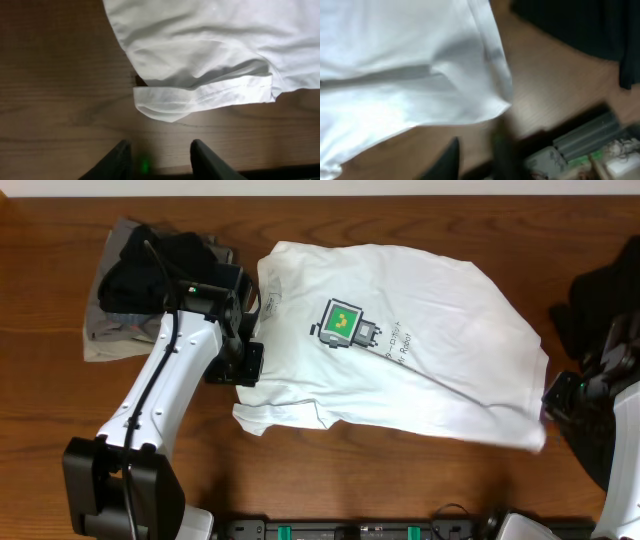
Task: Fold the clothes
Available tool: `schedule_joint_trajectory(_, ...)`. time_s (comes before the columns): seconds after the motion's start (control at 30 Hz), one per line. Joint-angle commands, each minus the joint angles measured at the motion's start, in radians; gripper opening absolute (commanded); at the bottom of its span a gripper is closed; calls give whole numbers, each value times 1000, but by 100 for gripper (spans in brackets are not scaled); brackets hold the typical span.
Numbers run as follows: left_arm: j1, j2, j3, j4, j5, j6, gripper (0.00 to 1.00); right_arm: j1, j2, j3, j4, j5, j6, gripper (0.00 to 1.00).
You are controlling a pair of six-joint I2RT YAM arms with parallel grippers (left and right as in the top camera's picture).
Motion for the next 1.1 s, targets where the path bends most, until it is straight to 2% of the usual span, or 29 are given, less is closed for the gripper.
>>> schedule_joint_trajectory(0.0,4,4,8,-2,-1,-1,43,-5,-3,5,52,14,-2,35)
schedule_joint_trajectory(0.07,4,4,8,-2,-1,-1,45,-5,2,5,108,15,6,41)
schedule_joint_trajectory(0.1,4,4,8,0,-1,-1,47,-5,6,4,140,14,18,41)
schedule_joint_trajectory(0.2,4,4,8,20,-1,-1,53,-5,36,1,277,-41,28,39)
schedule_joint_trajectory(0.3,4,4,8,54,23,-1,53,-3,95,-5,414,-90,28,34)
schedule_joint_trajectory(0.43,2,4,8,115,146,7,53,-3,241,-5,602,-127,26,34)
schedule_joint_trajectory(0.53,1,4,8,145,209,7,53,-3,369,-5,752,-181,-19,38)
schedule_joint_trajectory(0.6,1,4,8,151,225,6,53,-3,449,-5,857,-235,-61,43)
schedule_joint_trajectory(0.73,1,4,8,150,224,6,54,-3,584,-5,1026,-291,-101,46)
schedule_joint_trajectory(0.97,1,4,8,154,228,6,53,-3,717,-5,1133,-401,-113,42)
schedule_joint_trajectory(1.07,1,4,8,159,228,6,53,-1,739,-5,1125,-454,-113,31)
